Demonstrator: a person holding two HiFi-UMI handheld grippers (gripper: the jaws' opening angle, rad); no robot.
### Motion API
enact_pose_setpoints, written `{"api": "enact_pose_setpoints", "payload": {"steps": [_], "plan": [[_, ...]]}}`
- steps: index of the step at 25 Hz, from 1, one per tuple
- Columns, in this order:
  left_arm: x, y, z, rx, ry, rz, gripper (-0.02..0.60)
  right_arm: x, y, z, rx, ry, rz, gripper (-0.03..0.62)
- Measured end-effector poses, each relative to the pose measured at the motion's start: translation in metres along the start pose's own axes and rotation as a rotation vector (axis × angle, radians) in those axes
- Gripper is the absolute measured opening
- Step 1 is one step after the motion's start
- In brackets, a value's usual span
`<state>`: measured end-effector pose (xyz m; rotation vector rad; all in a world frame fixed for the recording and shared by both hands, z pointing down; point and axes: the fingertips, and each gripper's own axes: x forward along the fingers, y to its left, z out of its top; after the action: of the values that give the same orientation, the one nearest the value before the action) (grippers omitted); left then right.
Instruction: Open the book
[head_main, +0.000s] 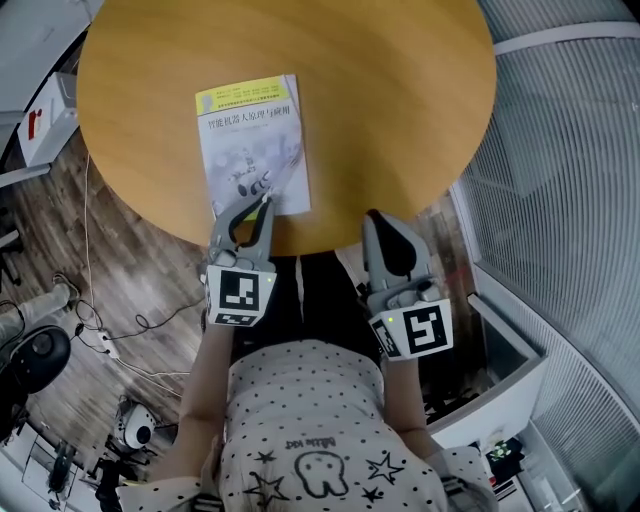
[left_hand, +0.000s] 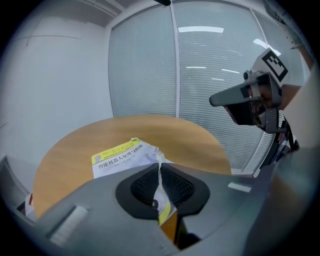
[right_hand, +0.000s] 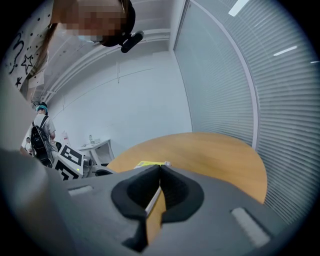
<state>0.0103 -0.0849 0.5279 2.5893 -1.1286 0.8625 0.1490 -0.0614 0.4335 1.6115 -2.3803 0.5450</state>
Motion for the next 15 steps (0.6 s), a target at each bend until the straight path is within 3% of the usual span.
{"api": "enact_pose_setpoints", "payload": {"steps": [15], "plan": [[-0.037, 0.052, 0.004, -0.055, -0.036, 0.19, 0.026, 0.005, 0.03, 0.018, -0.04, -0.023, 0.037, 0.003]]}}
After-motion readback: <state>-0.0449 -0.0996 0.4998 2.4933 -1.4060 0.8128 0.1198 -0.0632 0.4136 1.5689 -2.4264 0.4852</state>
